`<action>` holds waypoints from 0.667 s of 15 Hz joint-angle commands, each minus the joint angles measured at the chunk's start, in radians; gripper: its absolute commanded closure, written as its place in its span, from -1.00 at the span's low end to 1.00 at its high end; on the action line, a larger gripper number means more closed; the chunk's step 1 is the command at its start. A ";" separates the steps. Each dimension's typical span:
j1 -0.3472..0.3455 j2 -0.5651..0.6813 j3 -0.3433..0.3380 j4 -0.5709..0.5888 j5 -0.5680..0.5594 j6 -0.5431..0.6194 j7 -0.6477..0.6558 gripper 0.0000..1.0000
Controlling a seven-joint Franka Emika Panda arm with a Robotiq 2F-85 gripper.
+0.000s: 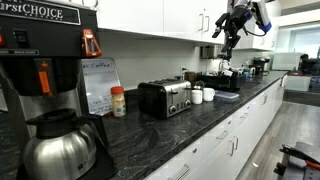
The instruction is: Push the right lever on the toaster downwards
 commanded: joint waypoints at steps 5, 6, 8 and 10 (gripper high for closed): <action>-0.035 0.007 0.028 0.004 0.011 -0.010 -0.009 -1.00; -0.035 0.006 0.028 0.004 0.011 -0.010 -0.009 -1.00; -0.037 0.021 0.036 0.000 0.010 0.042 -0.017 -1.00; -0.033 0.046 0.032 -0.003 0.028 0.117 -0.051 -1.00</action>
